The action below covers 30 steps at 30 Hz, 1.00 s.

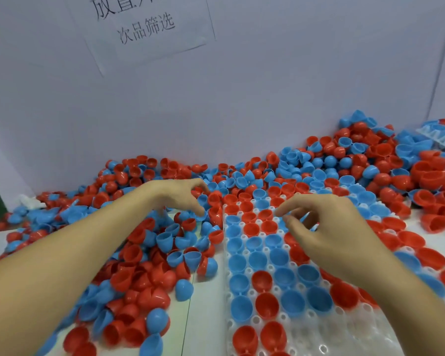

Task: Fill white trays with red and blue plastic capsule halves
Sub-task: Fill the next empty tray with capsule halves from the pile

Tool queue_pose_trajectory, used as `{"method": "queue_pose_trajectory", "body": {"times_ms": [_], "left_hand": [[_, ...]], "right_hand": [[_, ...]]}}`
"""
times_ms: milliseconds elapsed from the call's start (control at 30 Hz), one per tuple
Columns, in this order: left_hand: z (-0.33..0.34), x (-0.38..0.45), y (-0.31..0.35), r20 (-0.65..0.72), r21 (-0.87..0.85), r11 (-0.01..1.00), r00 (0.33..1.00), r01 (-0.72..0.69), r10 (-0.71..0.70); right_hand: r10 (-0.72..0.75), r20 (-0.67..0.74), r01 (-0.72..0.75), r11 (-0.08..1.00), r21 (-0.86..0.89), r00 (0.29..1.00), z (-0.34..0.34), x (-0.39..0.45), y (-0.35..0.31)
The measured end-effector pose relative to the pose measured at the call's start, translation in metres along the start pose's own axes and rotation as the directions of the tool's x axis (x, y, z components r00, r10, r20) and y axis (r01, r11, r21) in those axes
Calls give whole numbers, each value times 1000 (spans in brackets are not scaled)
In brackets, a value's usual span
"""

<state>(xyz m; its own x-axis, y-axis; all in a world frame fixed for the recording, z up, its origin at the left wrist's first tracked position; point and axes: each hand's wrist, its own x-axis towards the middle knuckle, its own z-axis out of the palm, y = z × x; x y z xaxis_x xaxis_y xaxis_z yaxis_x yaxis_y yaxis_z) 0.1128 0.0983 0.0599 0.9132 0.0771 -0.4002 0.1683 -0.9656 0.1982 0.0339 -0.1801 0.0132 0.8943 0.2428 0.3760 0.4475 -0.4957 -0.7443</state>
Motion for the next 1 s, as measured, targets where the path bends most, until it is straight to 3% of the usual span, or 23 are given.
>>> {"method": "queue_pose_trajectory", "body": {"times_ms": [67,200,267,400,500,633,833,933,1000], "left_hand": [[11,16,-3,79,5,999,996,-52,52],[20,43,-13,-127,45,994,986,-103,108],[7,51,-18,-213,153,987,973,-55,87],[-31,65,-11,-187,268,962,982,57,-6],[-46,81,16,-226,186,980,974,69,-26],[-31,117,79,-312,69,997,949,-22,43],[24,168,166,-141,11,1000,990,-20,21],[35,182,179,-270,-94,995,962,15,-40],[35,190,178,-268,-160,986,960,33,-76]], "right_hand": [[1,4,-1,1000,9,1000,1,0,1],[16,16,-16,1000,10,1000,2,0,2],[20,16,-20,1000,13,1000,1,0,4],[32,16,-32,999,26,999,2,0,7],[31,21,-31,999,39,999,2,0,6],[28,23,-29,999,44,999,0,0,7],[20,19,-20,1000,1,1000,1,3,10],[17,33,-17,1000,-5,999,2,2,11],[22,34,-22,1000,-5,999,2,2,11]]}}
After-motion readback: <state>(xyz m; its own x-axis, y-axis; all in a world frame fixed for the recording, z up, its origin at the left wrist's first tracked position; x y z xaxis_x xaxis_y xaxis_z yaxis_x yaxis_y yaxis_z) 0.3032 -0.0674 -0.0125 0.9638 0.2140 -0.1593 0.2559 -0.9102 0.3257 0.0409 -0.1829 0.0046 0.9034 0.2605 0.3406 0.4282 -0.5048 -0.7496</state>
